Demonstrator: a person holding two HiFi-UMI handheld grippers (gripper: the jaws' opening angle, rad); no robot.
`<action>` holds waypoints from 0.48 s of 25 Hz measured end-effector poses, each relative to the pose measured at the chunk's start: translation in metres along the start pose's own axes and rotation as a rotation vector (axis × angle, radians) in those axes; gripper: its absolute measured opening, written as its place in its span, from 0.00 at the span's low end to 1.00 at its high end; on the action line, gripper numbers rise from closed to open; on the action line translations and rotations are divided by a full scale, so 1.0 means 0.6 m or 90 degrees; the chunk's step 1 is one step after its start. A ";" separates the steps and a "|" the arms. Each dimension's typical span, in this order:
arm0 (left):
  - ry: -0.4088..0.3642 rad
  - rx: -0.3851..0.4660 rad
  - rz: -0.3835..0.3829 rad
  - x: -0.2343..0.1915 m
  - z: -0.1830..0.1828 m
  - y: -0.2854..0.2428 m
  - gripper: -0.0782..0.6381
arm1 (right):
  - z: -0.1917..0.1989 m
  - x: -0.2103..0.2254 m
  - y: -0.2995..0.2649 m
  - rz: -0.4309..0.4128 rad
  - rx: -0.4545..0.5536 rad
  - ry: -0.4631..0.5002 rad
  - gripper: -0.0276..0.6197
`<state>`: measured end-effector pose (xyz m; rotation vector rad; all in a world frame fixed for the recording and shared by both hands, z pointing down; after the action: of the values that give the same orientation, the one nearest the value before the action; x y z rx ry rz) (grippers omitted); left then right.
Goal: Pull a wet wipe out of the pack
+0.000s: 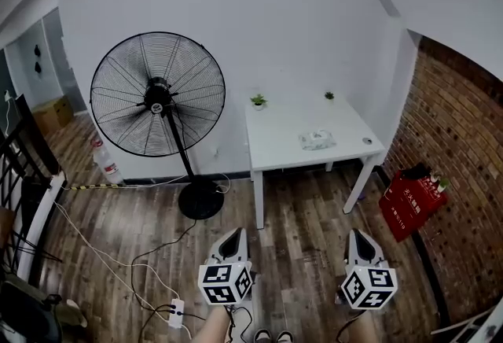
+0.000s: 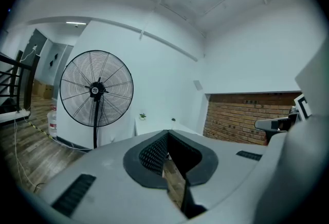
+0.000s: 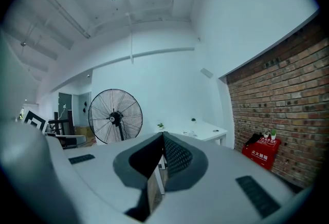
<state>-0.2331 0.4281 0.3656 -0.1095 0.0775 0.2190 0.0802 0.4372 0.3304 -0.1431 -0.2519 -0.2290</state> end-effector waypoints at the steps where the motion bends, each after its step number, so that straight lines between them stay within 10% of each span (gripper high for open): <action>1: 0.000 0.000 0.000 -0.002 0.000 0.001 0.11 | 0.000 -0.002 0.000 0.001 0.000 0.001 0.04; 12: 0.001 -0.010 -0.011 -0.016 0.003 -0.005 0.11 | 0.001 -0.009 -0.002 0.012 0.004 0.008 0.10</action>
<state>-0.2415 0.4234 0.3686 -0.1262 0.0760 0.2031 0.0745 0.4376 0.3298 -0.1372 -0.2395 -0.2103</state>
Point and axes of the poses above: the fingertips, and each gripper's own axes: y backward along the fingers, x to its right, z out of its underside, the point moved 8 cm from there along y, backward along the fingers, and after that the axes turned 8 degrees about -y, right-handed, at the moved point
